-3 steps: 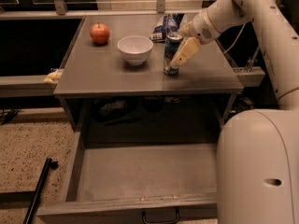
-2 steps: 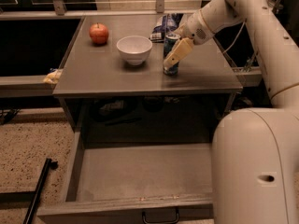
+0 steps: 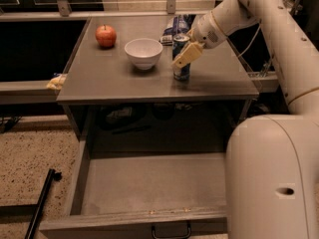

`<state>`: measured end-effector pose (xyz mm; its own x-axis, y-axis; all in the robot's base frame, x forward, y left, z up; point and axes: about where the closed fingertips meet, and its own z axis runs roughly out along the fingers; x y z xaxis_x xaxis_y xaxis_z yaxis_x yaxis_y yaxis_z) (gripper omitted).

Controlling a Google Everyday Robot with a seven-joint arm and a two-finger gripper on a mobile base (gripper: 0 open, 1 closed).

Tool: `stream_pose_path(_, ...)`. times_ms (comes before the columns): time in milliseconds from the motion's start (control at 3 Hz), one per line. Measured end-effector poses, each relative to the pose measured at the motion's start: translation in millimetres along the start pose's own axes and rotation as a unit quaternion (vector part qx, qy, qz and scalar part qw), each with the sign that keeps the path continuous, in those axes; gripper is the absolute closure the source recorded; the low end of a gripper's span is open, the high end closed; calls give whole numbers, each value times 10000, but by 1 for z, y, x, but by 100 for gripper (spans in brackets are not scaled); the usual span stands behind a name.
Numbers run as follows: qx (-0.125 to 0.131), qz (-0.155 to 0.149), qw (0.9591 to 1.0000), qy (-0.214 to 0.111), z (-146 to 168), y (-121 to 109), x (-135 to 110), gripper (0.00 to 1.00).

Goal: Place redbull can into top drawer

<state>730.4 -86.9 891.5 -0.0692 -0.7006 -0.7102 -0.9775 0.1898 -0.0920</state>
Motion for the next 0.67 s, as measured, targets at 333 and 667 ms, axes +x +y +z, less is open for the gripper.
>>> stream_pose_path(333,52,-34,10000,27,-25,18,9,89)
stream_pose_path(667,331,-163,9993,-91,-70,49,19,100)
